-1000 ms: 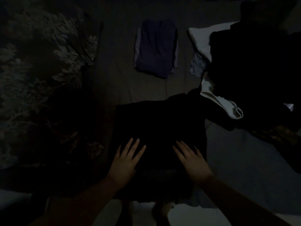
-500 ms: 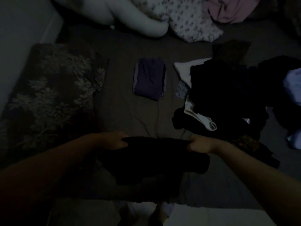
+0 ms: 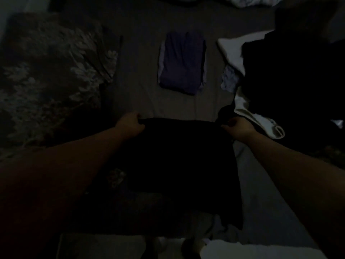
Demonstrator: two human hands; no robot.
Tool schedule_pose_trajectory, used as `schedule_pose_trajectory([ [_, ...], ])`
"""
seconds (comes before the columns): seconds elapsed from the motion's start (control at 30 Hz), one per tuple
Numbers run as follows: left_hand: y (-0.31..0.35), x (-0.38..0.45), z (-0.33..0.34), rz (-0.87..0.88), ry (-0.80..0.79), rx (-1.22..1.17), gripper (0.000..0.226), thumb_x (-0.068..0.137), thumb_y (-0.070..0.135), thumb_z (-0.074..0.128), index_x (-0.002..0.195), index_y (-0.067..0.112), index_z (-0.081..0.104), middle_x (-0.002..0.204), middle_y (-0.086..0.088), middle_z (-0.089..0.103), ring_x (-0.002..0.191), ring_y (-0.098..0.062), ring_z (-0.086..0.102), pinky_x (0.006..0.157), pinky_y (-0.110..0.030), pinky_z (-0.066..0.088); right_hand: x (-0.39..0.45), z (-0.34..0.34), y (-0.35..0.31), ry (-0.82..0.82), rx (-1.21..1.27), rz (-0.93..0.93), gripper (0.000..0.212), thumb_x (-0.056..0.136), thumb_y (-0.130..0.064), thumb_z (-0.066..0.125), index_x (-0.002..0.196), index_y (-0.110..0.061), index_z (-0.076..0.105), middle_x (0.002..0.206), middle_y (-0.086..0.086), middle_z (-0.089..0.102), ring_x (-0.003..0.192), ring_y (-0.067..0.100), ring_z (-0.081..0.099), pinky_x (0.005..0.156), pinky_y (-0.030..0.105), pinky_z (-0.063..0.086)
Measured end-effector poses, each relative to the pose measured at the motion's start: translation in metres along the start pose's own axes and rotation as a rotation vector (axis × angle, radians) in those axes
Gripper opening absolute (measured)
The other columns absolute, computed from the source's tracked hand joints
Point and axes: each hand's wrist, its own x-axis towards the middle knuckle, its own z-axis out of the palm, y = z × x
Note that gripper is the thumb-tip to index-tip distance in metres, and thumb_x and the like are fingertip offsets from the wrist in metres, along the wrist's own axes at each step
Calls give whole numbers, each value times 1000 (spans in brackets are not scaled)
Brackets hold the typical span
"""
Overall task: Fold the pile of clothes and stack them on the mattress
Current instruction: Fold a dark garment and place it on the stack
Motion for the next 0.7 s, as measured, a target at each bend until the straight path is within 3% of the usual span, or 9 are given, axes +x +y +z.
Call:
schedule_pose_trajectory([
  [0.17, -7, -23, 59, 0, 125, 69, 64, 88, 31, 59, 142, 10, 34, 148, -22, 27, 135, -37, 29, 109, -41, 28, -12, 44, 17, 98, 241, 251, 98, 68, -62, 71, 142, -8, 33, 142, 15, 43, 129, 34, 43, 106, 39, 38],
  [0.23, 1, -44, 78, 23, 275, 114, 60, 87, 29, 56, 141, 9, 39, 148, -25, 27, 136, -40, 27, 110, -47, 26, -17, 54, 16, 124, 393, 270, 90, 73, -42, 77, 141, -4, 30, 143, 14, 42, 131, 31, 41, 104, 31, 36],
  [0.3, 20, -69, 100, 179, 338, 44, 51, 84, 29, 49, 129, 5, 53, 138, -27, 43, 127, -44, 42, 103, -51, 38, -25, 59, 11, 37, 552, 308, 70, 83, -22, 70, 139, 0, 35, 141, 16, 44, 130, 30, 42, 105, 29, 34],
  [0.37, 42, -95, 126, 327, 241, -117, 54, 81, 36, 39, 122, 8, 59, 133, -20, 50, 122, -39, 49, 101, -48, 43, -30, 62, 5, -91, 619, 329, 56, 89, -15, 61, 138, 0, 39, 142, 17, 44, 130, 31, 43, 111, 34, 32],
  [0.43, 68, -127, 139, 356, 33, -432, 63, 82, 51, 38, 129, 12, 53, 139, -11, 45, 129, -25, 43, 110, -34, 36, -41, 58, -9, -75, 478, 257, 49, 89, -17, 63, 133, -3, 47, 132, 13, 54, 119, 26, 53, 99, 28, 41],
  [0.5, 90, -153, 140, 284, -131, -742, 89, 72, 77, 44, 139, 19, 41, 142, 3, 37, 133, -7, 34, 111, -17, 27, -54, 50, -35, -21, 379, 125, 45, 90, -15, 60, 132, -5, 46, 118, 3, 56, 104, 17, 54, 80, 18, 40],
  [0.57, 98, -165, 133, 82, -162, -1005, 112, 53, 89, 50, 143, 25, 32, 142, 13, 35, 132, 0, 34, 110, -18, 29, -64, 51, -67, -28, 402, 37, 44, 92, -15, 57, 134, -10, 43, 111, 0, 54, 96, 12, 51, 75, 16, 38],
  [0.63, 90, -161, 118, -58, -89, -1222, 107, 51, 74, 72, 139, 25, 35, 137, 9, 47, 126, -2, 45, 107, -24, 38, -62, 62, -96, -44, 441, -17, 37, 92, -15, 56, 128, -12, 48, 112, 0, 57, 87, 12, 55, 68, 18, 43],
  [0.7, 66, -147, 99, -122, 32, -1293, 80, 68, 34, 82, 135, 24, 39, 125, 4, 55, 113, -4, 55, 96, -17, 45, -54, 78, -129, -79, 494, -16, 36, 92, -14, 55, 127, -7, 49, 115, 10, 61, 77, 13, 58, 53, 18, 47],
])
